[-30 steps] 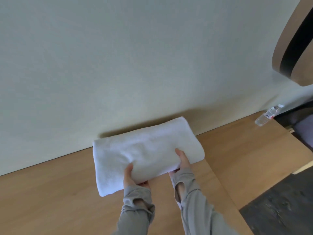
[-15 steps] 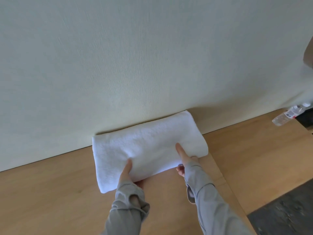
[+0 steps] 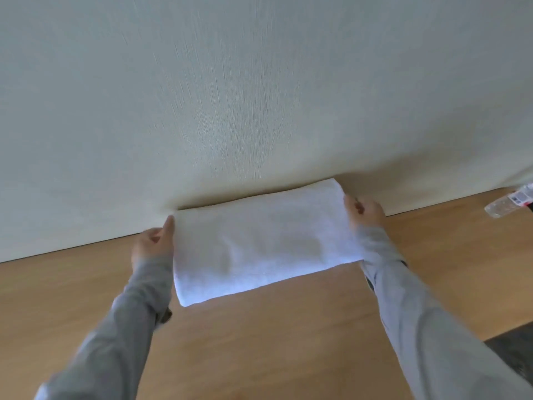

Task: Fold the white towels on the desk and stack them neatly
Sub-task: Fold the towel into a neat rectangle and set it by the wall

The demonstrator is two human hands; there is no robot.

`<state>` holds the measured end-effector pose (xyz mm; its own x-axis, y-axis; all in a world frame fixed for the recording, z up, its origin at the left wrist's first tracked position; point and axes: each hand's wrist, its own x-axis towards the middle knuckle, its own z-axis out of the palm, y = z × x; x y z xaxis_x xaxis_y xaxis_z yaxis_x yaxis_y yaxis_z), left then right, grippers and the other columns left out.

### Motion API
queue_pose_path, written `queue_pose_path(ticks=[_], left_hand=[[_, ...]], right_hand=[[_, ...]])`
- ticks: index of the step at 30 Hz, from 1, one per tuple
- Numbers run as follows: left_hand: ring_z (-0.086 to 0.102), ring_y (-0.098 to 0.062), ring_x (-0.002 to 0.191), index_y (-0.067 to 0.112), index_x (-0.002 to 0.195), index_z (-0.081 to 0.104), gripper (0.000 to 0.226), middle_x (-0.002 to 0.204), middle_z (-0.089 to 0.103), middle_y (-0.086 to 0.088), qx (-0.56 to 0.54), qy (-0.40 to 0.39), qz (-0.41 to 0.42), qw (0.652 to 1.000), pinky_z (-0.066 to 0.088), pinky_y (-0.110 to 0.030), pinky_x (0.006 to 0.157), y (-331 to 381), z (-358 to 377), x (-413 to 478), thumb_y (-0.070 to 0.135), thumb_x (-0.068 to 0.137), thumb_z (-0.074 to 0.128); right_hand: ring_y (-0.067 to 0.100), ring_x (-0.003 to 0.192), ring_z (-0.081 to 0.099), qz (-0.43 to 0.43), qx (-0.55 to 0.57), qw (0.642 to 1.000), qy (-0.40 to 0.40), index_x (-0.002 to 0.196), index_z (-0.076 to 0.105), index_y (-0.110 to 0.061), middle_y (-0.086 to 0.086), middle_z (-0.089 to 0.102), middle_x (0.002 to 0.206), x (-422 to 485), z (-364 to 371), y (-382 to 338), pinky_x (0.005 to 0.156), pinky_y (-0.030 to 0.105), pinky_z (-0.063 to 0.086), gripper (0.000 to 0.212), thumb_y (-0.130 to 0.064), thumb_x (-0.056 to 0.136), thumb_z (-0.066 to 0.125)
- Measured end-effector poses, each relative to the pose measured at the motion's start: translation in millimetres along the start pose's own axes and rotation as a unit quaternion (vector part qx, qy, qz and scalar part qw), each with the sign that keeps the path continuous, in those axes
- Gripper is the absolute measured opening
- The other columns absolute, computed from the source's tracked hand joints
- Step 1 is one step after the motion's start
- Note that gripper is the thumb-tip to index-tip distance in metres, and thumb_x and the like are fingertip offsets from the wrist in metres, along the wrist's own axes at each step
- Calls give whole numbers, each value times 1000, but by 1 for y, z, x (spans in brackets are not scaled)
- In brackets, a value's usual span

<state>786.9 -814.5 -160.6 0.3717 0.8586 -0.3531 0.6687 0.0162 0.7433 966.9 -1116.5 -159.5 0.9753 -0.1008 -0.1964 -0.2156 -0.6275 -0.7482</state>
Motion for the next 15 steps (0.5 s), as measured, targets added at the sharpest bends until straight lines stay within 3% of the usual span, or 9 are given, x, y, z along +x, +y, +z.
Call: queue_pose_path(ticks=[2,5,9,12,15], left_hand=[[55,-36,99,11,91,59,45,91,58,-11,50,-35,8,998,41,-35,84,16,12,13,55,88,48],[52,-30,98,15,95,52,42,97,53,-8,30,-26,-21,999,35,-31,79,13,24,25,55,84,53],[50,-26,94,17,104,59,43,97,54,-3,-2,-21,-19,1000,35,-31,82,1,28,31,53,82,57],[51,-26,85,17,93,65,34,88,59,-4,-2,7,7,1000,39,-30,80,-3,30,35,48,82,59],[53,-29,81,18,68,60,29,79,60,-7,-3,16,9,1000,38,-28,75,-7,33,36,43,82,61]], right_hand=[[24,69,45,4,-43,998,-53,78,49,-10,3,48,73,15,10,-16,55,27,34,35,-42,92,46],[18,63,50,17,-31,996,-76,91,51,-12,4,52,86,24,23,-21,51,24,35,34,-46,90,47],[15,54,49,-8,25,1000,-11,64,51,-27,-6,49,60,27,32,-23,51,23,40,33,-56,79,53],[15,52,46,21,28,999,2,67,54,-20,-4,48,60,38,37,-26,54,26,45,18,-32,80,58],[15,47,34,53,58,996,38,54,40,-18,-3,40,53,46,43,-22,47,20,35,29,-17,78,57]])
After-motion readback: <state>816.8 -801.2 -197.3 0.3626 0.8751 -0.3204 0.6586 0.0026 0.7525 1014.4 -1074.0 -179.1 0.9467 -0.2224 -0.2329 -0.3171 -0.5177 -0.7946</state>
